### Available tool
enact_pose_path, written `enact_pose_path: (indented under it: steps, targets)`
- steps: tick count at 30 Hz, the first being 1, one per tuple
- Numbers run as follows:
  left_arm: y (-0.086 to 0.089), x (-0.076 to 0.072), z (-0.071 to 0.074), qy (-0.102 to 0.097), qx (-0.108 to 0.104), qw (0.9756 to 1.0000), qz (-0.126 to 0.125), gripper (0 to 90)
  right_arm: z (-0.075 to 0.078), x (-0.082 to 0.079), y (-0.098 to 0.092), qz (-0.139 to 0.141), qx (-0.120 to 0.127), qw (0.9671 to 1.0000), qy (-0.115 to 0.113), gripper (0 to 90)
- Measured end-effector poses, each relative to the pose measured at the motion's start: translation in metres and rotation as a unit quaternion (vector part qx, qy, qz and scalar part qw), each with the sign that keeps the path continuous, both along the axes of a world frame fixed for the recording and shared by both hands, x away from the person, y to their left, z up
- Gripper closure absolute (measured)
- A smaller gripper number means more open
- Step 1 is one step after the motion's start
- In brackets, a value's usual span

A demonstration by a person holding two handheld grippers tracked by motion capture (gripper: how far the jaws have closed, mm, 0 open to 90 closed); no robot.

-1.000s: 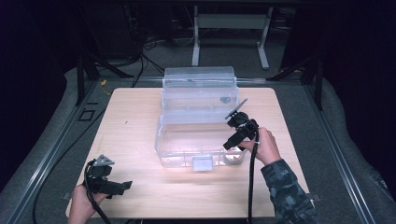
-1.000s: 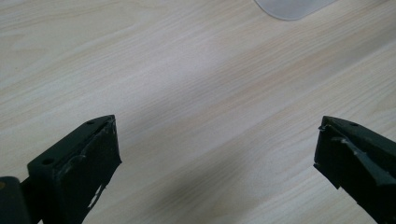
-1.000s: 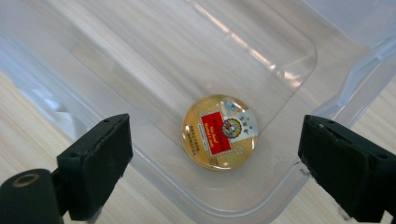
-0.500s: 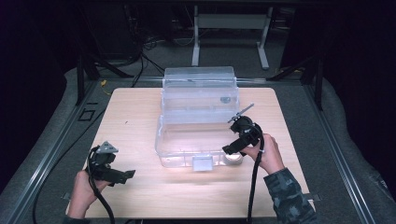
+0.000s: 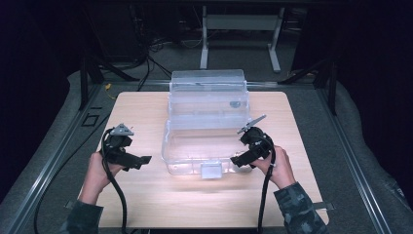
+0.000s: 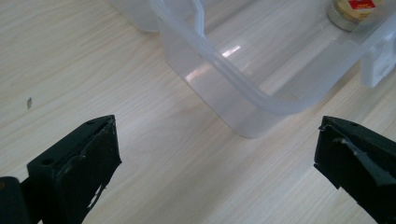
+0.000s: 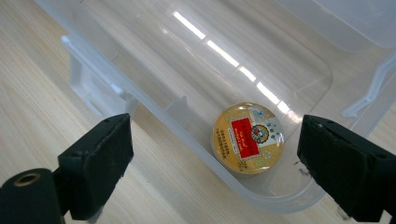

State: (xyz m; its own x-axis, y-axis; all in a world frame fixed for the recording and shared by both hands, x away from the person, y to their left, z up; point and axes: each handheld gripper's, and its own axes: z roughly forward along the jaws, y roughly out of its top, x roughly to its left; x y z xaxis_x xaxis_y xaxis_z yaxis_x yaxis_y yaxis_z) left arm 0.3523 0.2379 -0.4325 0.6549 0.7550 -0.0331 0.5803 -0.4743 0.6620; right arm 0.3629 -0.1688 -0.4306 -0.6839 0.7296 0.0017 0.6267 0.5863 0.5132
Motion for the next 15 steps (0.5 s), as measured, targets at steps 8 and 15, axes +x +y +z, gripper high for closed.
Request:
enact_pose_path:
  steps: [8, 15]
  targets:
    - [-0.02, 0.018, 0.018, -0.007, 0.021, 0.9995, -0.024, 0.1, 0.0, -0.003, -0.001, -0.002, 0.009, 0.9999, -0.011, 11.3]
    - [-0.03, 0.032, 0.031, -0.008, 0.017, 0.9992, -0.036, 0.1, -0.001, -0.005, 0.001, -0.002, 0.008, 0.9998, -0.016, 11.5]
